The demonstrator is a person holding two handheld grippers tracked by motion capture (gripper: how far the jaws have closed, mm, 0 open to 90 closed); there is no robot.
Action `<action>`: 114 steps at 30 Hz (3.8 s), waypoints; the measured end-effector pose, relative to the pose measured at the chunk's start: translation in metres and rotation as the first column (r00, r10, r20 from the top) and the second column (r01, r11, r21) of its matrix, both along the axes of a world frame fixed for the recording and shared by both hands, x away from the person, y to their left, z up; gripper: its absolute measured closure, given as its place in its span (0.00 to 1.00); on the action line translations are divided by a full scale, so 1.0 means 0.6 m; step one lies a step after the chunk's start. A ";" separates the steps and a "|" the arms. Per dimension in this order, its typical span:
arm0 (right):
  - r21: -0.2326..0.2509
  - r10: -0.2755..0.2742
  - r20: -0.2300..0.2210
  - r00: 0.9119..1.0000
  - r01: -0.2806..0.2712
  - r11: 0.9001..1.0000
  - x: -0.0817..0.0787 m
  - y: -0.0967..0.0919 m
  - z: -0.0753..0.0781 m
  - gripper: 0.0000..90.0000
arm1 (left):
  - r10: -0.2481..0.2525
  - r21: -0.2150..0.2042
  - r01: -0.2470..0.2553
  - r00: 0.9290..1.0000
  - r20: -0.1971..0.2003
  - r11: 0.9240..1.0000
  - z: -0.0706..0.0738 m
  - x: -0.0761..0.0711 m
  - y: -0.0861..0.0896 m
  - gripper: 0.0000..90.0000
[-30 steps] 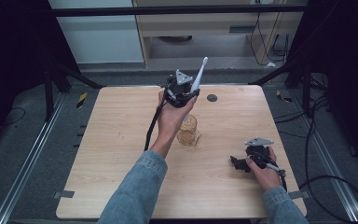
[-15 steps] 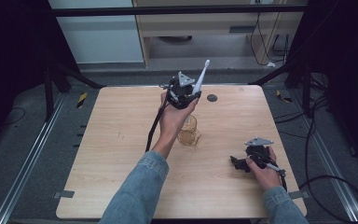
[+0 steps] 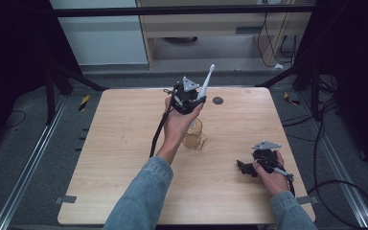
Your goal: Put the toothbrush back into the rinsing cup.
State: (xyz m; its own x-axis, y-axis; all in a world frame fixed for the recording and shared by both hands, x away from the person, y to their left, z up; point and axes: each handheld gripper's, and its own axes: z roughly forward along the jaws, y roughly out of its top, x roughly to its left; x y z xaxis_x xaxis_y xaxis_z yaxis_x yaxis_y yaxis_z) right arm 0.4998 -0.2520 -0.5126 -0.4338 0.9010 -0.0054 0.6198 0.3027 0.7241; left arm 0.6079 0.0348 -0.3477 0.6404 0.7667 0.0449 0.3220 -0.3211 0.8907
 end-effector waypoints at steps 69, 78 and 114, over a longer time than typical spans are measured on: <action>0.001 -0.002 -0.002 1.000 0.002 1.000 0.000 0.000 0.000 0.00 | -0.024 0.012 0.025 0.998 -0.064 1.000 -0.085 -0.014 0.010 0.74; 0.001 -0.002 -0.002 1.000 0.002 1.000 0.000 0.000 0.000 0.00 | -0.026 0.025 0.028 0.998 -0.061 0.999 -0.087 -0.016 0.010 0.74; 0.001 -0.002 -0.002 1.000 0.002 1.000 0.000 0.000 0.000 0.00 | -0.027 0.042 0.031 0.996 -0.085 0.999 -0.107 -0.023 0.021 0.74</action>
State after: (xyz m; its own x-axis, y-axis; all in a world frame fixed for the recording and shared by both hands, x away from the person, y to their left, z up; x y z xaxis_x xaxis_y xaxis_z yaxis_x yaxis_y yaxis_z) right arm 0.4997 -0.2518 -0.5126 -0.4318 0.9020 -0.0032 0.6219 0.3002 0.7233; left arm 0.5943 0.0473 -0.4117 0.6651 0.7464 0.0229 0.3851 -0.3691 0.8459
